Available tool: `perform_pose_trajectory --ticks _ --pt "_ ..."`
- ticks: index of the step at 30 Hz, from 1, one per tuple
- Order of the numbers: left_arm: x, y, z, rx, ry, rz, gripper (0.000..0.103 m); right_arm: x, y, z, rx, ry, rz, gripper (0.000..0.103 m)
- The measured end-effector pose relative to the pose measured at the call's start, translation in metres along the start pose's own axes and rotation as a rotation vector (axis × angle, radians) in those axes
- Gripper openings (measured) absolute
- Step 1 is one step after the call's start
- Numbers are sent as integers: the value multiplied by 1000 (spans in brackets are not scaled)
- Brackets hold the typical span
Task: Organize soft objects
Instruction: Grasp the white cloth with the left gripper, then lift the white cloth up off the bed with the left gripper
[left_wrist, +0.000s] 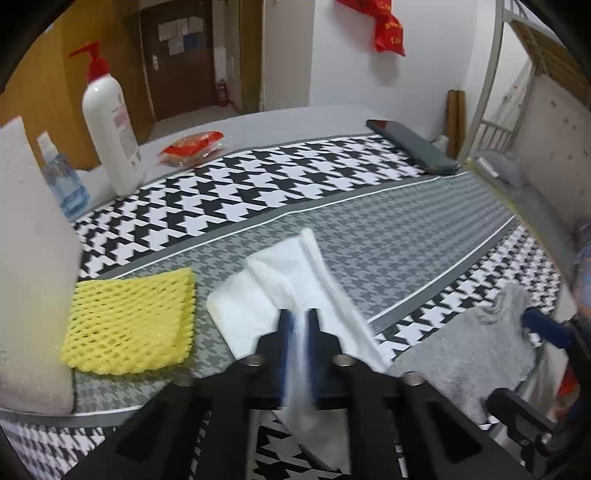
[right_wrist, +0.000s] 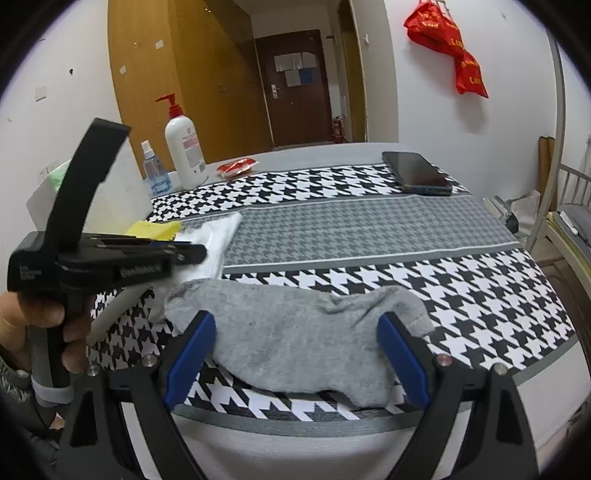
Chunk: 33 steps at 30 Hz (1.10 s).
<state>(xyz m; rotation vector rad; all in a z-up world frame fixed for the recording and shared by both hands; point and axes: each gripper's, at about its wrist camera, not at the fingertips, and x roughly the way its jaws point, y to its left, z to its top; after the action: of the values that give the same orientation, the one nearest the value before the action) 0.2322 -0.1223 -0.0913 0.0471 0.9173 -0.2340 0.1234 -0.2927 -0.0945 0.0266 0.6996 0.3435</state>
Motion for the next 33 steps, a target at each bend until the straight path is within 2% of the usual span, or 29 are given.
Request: perform_pose_trajectory --ticks 6,9,14,16,19,24,25,27,29,33 --pt "-41 -2 2 58 -159 -8 5 5 8 0 -14 28 -9 92" --pt "-59 -1 1 66 -206 -28 5 7 8 1 -2 34 -18 92" --pt "-78 1 -2 79 -267 -12 5 13 7 3 14 59 -41 92" --pt "-76 2 -3 82 -257 -27 5 13 7 3 15 62 -52 92" --pt "-63 2 -2 74 -202 -50 5 13 5 3 19 65 -62 92" --pt "-44 -5 -4 85 -142 -43 7 14 6 1 4 70 -88 92" --pt "-41 -7 -3 91 -134 -34 9 13 7 1 4 69 -89 92" --pt "-32 -8 -3 91 -105 -15 27 13 6 0 3 69 -87 92" --pt "-28 -8 -3 88 -99 -17 35 12 5 0 6 67 -82 92" --pt "-21 -11 -3 92 -79 -24 35 12 5 -1 3 62 -80 92"
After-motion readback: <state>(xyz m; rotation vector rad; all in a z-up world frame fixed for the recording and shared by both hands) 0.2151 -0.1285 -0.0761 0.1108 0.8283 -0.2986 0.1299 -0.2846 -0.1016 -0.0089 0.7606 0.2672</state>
